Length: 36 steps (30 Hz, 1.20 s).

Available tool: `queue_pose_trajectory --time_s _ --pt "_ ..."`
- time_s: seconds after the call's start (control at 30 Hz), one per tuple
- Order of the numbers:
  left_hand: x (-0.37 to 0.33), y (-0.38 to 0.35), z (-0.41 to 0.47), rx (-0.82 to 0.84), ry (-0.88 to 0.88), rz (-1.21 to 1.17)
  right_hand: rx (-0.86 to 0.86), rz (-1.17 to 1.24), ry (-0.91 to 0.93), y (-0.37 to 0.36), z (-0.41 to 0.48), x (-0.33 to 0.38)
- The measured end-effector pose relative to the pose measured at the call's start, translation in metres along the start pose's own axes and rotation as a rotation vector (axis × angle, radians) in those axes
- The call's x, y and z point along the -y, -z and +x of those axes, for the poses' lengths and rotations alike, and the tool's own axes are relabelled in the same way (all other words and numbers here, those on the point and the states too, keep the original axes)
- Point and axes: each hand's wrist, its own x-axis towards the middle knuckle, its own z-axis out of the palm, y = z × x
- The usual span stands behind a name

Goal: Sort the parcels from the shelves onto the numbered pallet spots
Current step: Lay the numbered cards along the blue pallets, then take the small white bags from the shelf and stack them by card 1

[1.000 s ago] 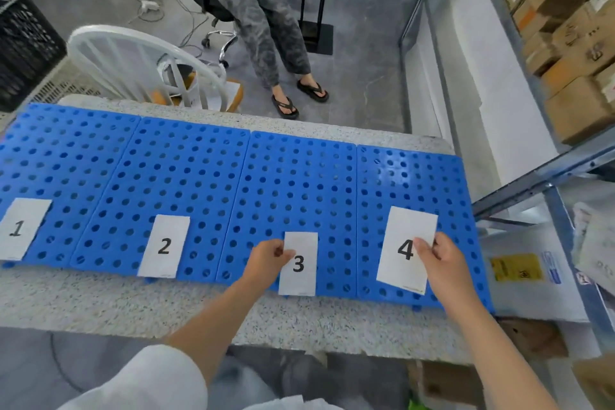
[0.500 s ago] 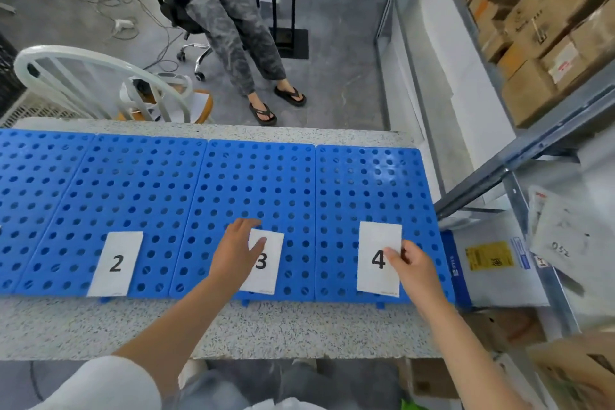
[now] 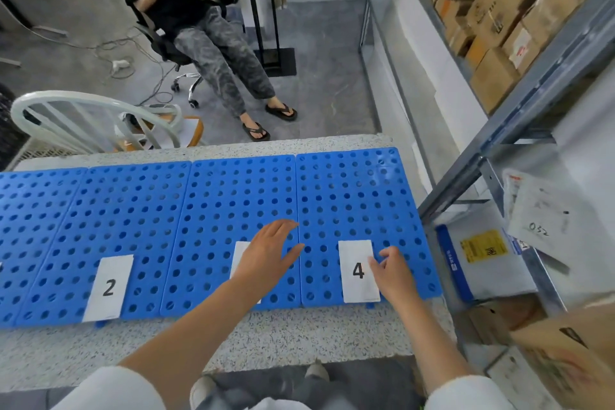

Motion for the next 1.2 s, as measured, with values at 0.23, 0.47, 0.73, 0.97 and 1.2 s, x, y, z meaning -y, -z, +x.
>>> queue_pose_trajectory --time_s 0.23,0.47,0.73,0.97,1.2 --pt "-0.020 0.035 0.023 -0.026 -0.116 0.103 -0.104 -0.055 0.187 0.045 -0.017 0.042" --pt "-0.058 0.102 0.048 -0.059 -0.340 0.253 -0.271 -0.243 0.377 0.123 -0.069 0.126" --pt "-0.133 0.192 0.062 -0.188 -0.655 0.333 -0.554 -0.452 0.341 0.192 -0.146 0.189" --pt "-0.198 0.256 0.044 -0.219 -0.920 0.338 -0.773 -0.565 0.259 0.232 -0.221 0.227" --pt "-0.271 0.274 0.036 -0.197 -0.996 0.264 -0.892 -0.494 0.126 0.293 -0.268 0.227"
